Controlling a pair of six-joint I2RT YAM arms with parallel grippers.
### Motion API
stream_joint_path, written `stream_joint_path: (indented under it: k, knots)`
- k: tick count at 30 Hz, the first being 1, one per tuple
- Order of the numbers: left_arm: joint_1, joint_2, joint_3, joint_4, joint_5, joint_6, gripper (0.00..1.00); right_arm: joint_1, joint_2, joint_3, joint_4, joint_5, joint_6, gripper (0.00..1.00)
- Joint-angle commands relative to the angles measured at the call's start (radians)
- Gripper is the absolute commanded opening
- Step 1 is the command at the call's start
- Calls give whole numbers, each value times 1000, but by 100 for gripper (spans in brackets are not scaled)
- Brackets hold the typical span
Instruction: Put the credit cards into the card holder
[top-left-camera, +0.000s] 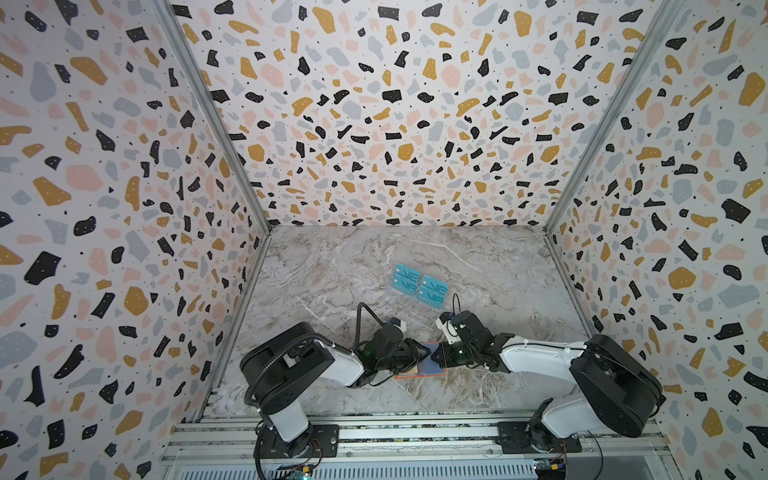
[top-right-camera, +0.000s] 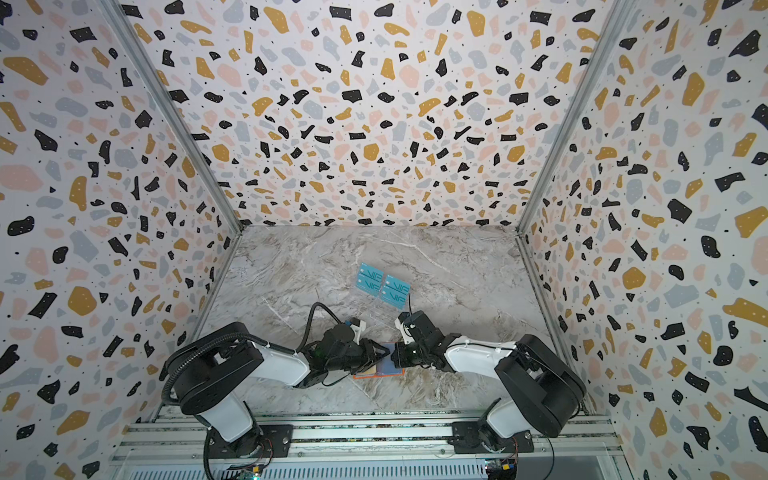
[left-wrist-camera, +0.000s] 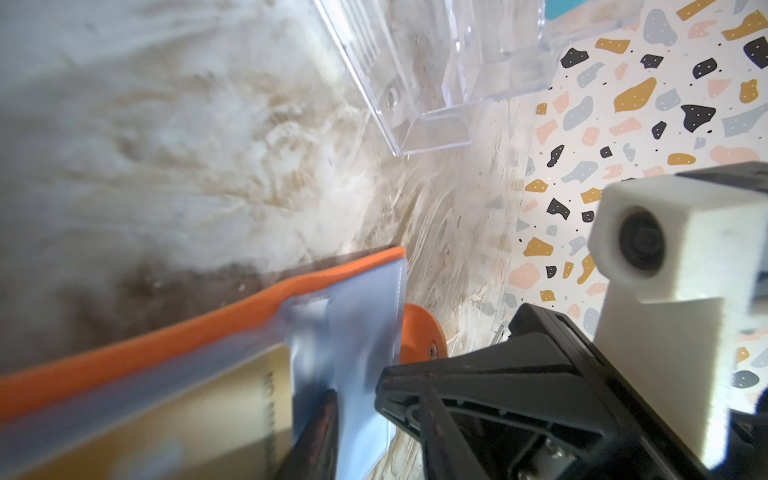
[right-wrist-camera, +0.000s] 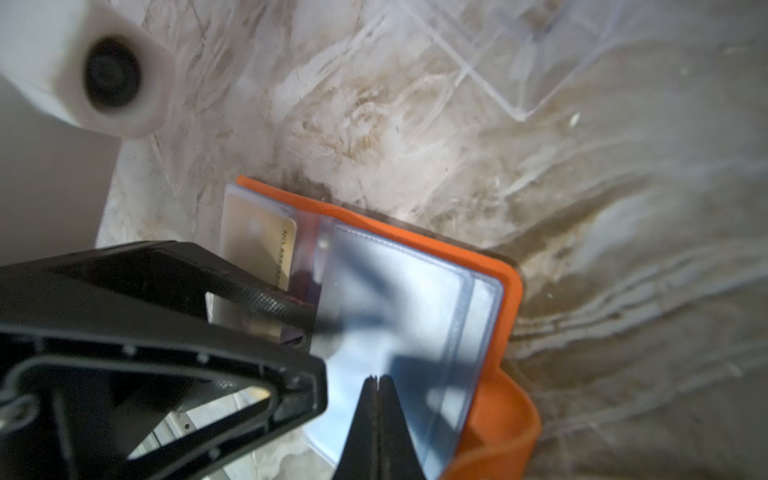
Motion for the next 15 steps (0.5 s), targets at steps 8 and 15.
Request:
stream_joint_path:
  k: [8,15]
  knots:
    - [5,56,4,88,38,3,13,-13,-166,-24,-35,50,30,3]
    - [9,9,-9,64,19,9,0,-65,-119,-65,67,-99,42,3]
